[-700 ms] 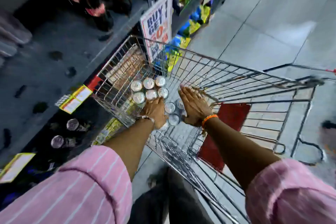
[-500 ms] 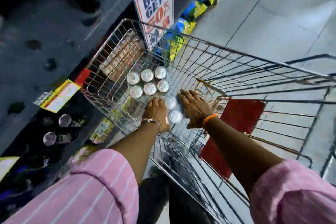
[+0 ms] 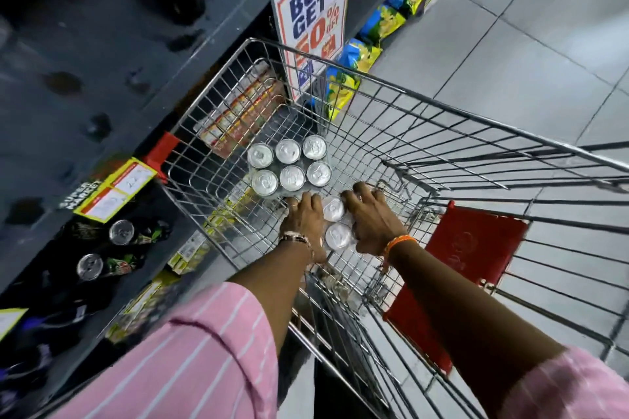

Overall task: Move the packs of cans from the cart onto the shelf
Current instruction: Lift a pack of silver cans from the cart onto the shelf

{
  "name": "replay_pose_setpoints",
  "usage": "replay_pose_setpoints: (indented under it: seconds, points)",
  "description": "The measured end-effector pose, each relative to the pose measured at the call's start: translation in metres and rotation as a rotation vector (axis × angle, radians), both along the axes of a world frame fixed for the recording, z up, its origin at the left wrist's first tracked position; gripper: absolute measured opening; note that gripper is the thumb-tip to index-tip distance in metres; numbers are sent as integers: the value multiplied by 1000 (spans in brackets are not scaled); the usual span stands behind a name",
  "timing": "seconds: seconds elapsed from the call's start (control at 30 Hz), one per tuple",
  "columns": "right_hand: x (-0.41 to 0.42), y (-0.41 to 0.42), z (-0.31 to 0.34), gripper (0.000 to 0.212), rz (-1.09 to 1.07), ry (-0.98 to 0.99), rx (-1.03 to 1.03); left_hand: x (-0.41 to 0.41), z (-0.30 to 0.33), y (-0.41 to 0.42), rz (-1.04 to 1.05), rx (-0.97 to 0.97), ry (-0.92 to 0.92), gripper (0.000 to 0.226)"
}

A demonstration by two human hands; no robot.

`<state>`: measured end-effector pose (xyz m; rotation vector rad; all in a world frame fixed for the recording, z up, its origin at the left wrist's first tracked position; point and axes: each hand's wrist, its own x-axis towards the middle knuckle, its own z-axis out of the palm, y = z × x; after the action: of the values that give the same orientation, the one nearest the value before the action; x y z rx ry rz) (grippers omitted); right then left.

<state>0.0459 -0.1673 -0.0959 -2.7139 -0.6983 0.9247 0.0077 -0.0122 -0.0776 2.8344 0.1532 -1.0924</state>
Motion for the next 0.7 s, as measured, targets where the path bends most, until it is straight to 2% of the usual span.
replay_pose_setpoints:
  seconds: [0.1, 0.13, 0.2, 0.27, 0.4, 0.53, 0.7]
  points:
    - [1, 1, 33, 109, -36, 41, 9, 11, 24, 6, 154, -129, 25, 94]
    - [2, 2, 47, 107, -48, 56, 11, 10, 38, 8, 179, -145, 9, 95]
    - [5, 4, 79, 105, -54, 79, -9, 6, 71, 11, 153, -150, 40, 118]
    - [7, 7, 108, 110, -42, 55, -14, 3, 106, 18, 139, -182, 36, 122]
    - [11, 21, 175, 106, -26, -25, 33, -2, 178, 43, 171, -253, -100, 114]
    - [18, 48, 254, 93, 72, -168, 120, -14, 253, 75, 221, -278, -300, 118]
    - [31, 103, 329, 104, 192, -252, 180, -31, 328, 126, 341, -274, -488, 110]
